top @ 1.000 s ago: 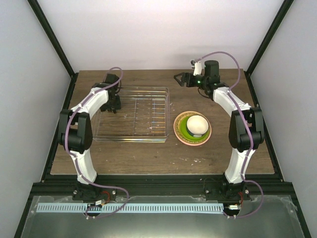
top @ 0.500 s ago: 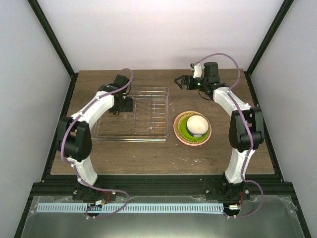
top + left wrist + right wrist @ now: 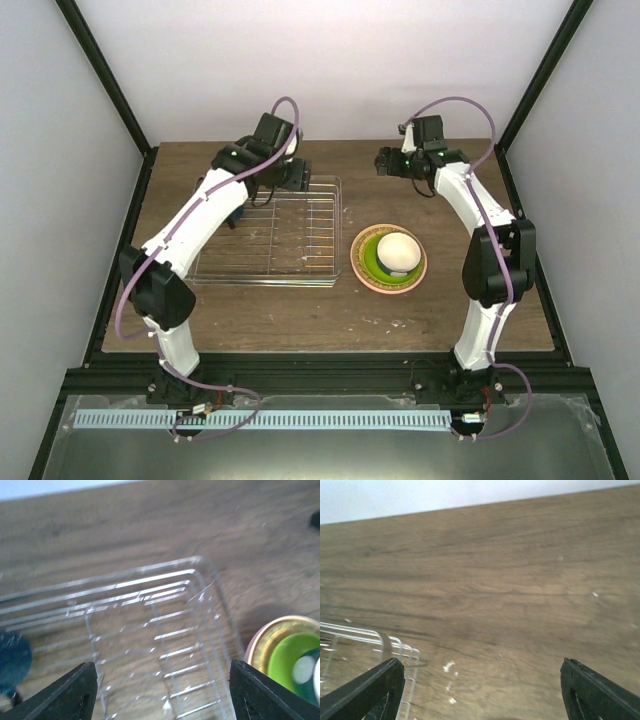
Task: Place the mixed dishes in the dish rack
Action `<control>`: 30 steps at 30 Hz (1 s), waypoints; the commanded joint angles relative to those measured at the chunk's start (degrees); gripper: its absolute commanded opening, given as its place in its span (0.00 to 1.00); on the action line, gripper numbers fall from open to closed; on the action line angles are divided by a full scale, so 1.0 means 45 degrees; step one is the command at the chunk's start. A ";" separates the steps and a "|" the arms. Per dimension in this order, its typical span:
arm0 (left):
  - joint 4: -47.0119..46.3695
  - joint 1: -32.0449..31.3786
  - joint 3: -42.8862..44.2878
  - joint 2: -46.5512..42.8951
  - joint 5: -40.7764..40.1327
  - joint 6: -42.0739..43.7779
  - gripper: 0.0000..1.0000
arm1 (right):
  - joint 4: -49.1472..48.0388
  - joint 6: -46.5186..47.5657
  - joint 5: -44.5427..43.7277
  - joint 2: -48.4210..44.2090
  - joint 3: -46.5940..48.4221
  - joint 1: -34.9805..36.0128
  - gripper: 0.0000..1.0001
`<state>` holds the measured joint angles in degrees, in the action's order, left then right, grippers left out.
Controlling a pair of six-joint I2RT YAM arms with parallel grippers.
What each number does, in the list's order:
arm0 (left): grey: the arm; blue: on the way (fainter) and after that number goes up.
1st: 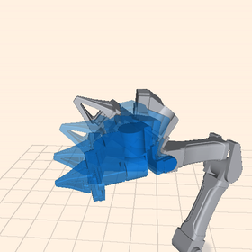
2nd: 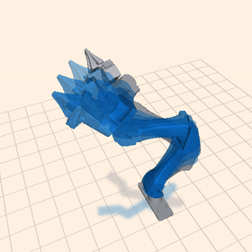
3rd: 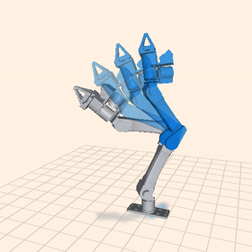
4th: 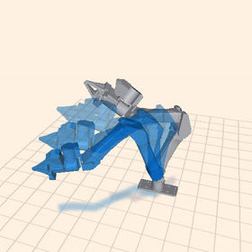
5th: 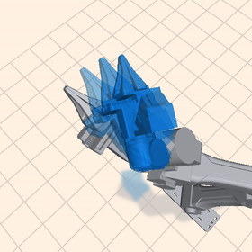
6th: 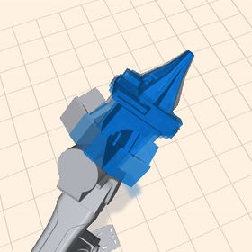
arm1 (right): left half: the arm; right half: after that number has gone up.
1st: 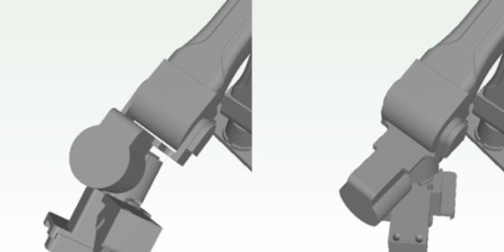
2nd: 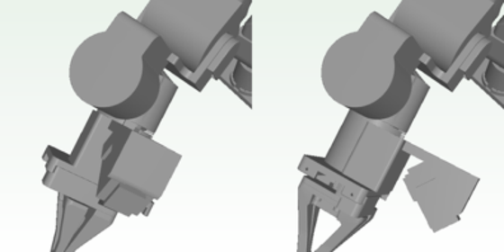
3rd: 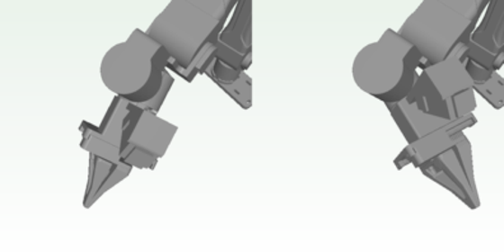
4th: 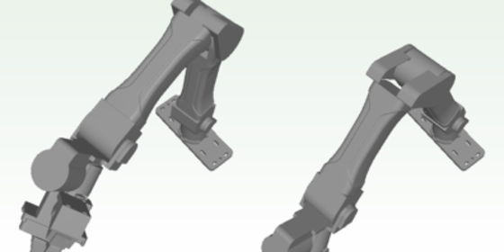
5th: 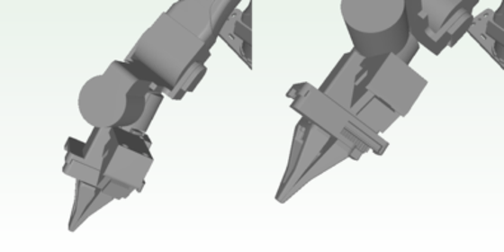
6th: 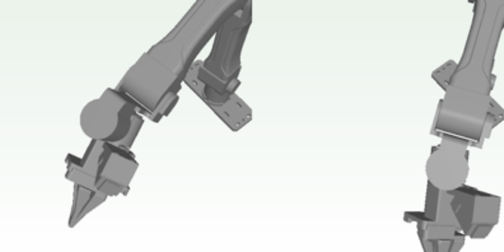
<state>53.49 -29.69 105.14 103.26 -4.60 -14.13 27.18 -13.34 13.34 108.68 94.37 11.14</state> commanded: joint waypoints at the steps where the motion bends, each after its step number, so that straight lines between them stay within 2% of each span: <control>1: -0.0255 -0.0193 0.1055 0.0734 0.0471 0.0573 0.75 | 0.3120 -0.0069 -0.2331 -0.0762 0.0538 0.0039 0.86; 7: -0.0969 -0.0186 0.1077 0.0994 0.0688 0.0995 0.75 | 0.4939 -0.1307 -0.2650 -0.1982 -0.0257 0.0050 0.86; 13: -0.1411 -0.0189 0.0984 0.1007 0.0500 0.1344 0.75 | 0.5760 -0.2015 -0.3138 -0.3338 -0.1678 0.0057 0.84; 18: -0.1458 -0.0186 0.0955 0.1200 0.0735 0.1342 0.75 | 0.5449 -0.2293 -0.2893 -0.4592 -0.3693 0.0045 0.78; 20: -0.1424 -0.0193 0.0956 0.1239 0.0823 0.1309 0.75 | 0.5475 -0.2493 -0.2756 -0.4701 -0.4370 0.0045 0.71; 30: -0.1104 -0.0197 0.1033 0.1252 0.0788 0.1268 0.75 | 0.3900 -0.2667 -0.2092 -0.4701 -0.6587 0.0038 0.64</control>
<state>48.49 -30.52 109.34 108.60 -1.21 -8.73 48.80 -24.71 1.98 87.72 66.37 11.07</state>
